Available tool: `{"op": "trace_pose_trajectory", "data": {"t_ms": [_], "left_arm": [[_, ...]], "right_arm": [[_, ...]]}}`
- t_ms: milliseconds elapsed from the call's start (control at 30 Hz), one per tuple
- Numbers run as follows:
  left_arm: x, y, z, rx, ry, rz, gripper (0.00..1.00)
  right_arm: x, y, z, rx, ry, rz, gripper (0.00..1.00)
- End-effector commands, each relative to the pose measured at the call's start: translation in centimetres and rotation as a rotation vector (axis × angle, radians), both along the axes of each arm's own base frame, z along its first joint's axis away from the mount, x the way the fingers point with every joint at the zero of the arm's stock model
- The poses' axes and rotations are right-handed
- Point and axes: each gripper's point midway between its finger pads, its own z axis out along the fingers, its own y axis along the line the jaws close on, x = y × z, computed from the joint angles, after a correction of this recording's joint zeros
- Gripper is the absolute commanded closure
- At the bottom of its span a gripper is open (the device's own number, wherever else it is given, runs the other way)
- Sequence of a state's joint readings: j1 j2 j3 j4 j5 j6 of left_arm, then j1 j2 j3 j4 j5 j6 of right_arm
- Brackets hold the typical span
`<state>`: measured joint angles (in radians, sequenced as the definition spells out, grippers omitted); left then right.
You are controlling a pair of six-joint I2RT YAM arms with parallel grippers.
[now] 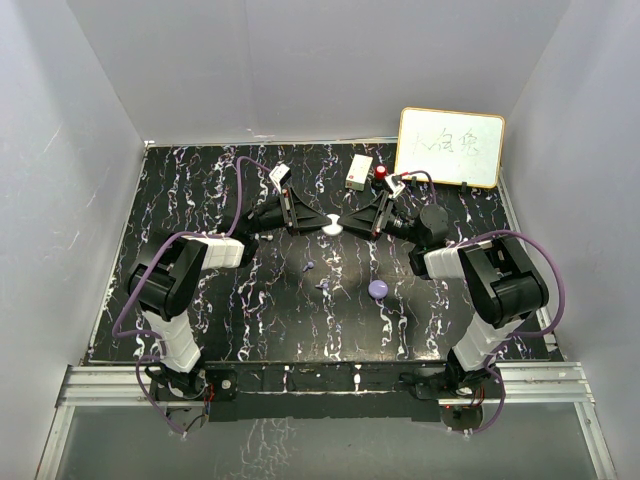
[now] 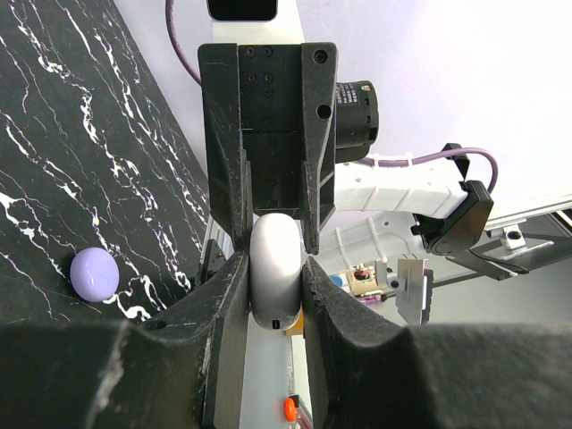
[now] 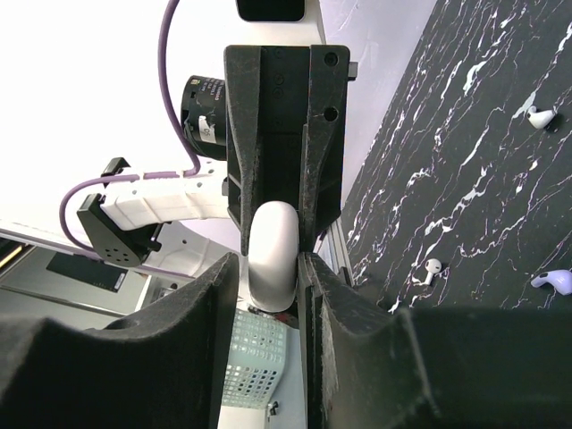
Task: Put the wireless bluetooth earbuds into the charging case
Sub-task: Open the charging case.
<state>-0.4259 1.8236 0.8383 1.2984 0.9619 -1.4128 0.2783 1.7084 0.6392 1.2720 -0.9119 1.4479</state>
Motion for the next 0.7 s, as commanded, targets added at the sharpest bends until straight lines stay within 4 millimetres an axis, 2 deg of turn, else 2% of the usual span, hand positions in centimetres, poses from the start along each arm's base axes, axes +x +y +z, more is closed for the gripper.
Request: {"op": "trace_pose_trajectory", "data": {"t_ms": [0,367,600,667], "left_arm": [[-0.13,-0.27,0.93,-0.01,-0.058,-0.017,1.0],[-0.01,-0.48,0.42,-0.001,-0.047,-0.023,1.0],[-0.01,-0.58,0.41,0.0,-0.049,-0.028,1.0],[0.03,-0.61,0.38,0.003,-0.047,-0.03,1.0]], "right_arm": [[0.14,-0.17,1.37,0.027,-0.081,-0.002,0.7],[0.24,-0.11,1.33,0.033,-0.08,0.002,0.75],[0.17,-0.12,1.51,0.037,-0.087,0.005,0.98],[0.14,-0.12,1.55,0.039,-0.088,0.006,1.0]]}}
